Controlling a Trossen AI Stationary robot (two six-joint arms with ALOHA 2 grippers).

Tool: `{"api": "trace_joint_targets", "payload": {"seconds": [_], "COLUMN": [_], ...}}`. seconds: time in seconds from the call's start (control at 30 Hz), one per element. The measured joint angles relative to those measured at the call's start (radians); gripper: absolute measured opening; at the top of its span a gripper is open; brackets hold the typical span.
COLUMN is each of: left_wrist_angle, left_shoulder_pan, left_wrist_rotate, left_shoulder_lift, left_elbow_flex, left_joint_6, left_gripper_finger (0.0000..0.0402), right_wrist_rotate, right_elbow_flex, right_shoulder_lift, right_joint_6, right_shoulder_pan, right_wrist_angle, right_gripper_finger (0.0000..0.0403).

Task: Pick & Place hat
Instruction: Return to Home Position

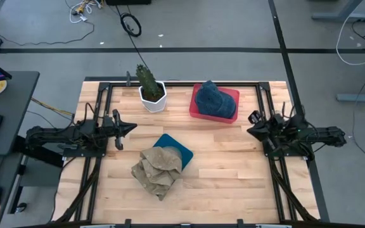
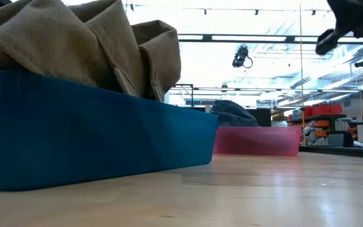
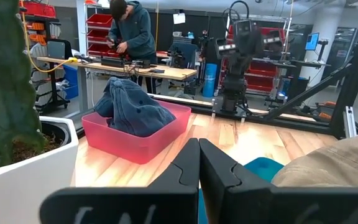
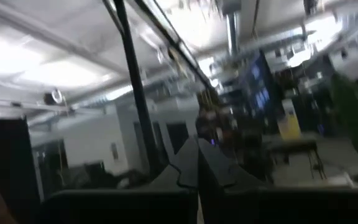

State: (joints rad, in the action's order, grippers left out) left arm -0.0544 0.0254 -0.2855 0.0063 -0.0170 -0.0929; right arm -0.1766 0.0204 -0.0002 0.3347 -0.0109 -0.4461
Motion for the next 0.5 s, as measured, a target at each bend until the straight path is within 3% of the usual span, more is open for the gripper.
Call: {"api": "trace_joint_targets", "payload": {"seconds": [0.27,0.5], "left_wrist_angle": [0.0,0.0], "left_shoulder_pan": [0.0,0.0], "left_wrist_rotate": [0.0,0.0], "left_shoulder_lift": [0.0,0.0], "left_elbow_flex": [0.0,0.0], "left_joint_6": [0.0,0.0], "left_gripper_finger": [0.0003,0.0003], "right_wrist_rotate": [0.001,0.003], "right_elbow_flex": [0.0,0.0], "right_shoulder_lift": [0.0,0.0], "right_joint_6": [-0.09,-0.185], "right_shoulder_pan": [0.0,0.0], "right_wrist_angle": [0.238,0.344], "right_gripper_finger": [0.0,0.0]}}
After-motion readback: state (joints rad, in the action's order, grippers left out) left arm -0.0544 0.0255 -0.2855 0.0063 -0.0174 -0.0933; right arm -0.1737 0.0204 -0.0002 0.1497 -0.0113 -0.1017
